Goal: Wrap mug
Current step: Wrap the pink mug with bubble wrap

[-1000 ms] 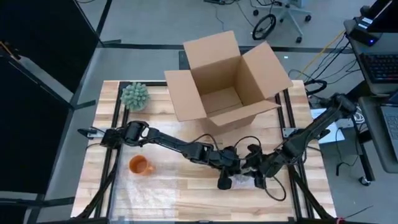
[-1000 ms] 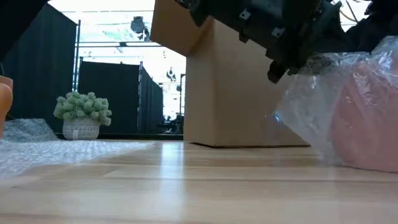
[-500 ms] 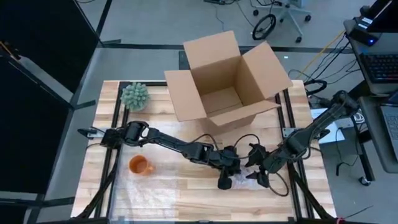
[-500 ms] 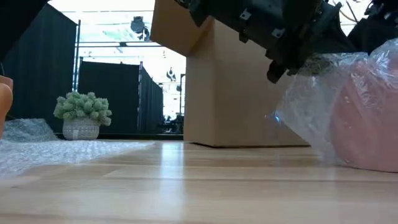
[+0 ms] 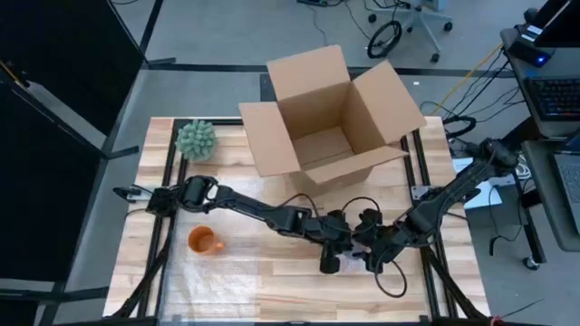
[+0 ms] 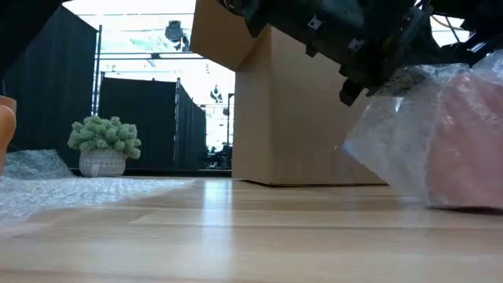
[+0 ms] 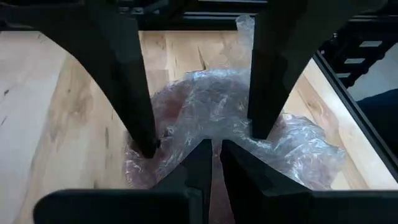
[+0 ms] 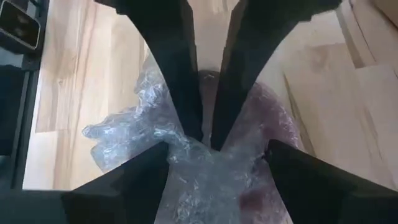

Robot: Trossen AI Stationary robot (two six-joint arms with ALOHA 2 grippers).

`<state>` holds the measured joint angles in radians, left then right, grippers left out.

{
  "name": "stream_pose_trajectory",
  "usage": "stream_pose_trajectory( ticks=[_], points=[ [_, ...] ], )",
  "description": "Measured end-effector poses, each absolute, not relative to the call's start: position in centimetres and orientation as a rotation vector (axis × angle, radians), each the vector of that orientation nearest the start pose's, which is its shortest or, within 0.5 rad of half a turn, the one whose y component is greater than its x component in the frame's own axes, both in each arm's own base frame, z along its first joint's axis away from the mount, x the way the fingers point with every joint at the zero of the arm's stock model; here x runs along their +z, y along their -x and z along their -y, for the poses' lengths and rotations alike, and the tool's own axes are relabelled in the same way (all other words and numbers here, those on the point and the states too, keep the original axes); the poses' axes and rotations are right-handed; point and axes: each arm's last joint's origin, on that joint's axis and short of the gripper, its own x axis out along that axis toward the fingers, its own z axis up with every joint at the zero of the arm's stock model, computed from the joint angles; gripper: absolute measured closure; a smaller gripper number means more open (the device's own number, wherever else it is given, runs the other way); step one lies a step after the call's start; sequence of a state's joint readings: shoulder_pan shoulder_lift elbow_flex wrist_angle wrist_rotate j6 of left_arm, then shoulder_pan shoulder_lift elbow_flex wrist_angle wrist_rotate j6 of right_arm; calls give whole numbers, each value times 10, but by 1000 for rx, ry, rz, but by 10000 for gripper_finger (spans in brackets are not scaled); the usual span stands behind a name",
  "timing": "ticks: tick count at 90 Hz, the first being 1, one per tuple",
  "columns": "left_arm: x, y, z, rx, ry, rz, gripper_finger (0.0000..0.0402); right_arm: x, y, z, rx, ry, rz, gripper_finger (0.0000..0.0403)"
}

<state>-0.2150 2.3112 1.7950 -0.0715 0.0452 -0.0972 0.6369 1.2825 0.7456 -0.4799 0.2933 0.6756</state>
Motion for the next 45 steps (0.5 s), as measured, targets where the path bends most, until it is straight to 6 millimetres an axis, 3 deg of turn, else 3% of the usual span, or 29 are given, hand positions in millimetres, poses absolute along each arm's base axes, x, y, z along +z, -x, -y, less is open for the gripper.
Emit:
stream_pose_trajectory(
  ticks=[20, 45],
  points=[
    [175, -509, 113, -229, 37, -601, 375, 230, -194, -135, -1, -80, -993, 146],
    [176, -509, 112, -227, 43, -596, 375, 223, -190, -132, -114, -80, -1085, 147]
  ],
)
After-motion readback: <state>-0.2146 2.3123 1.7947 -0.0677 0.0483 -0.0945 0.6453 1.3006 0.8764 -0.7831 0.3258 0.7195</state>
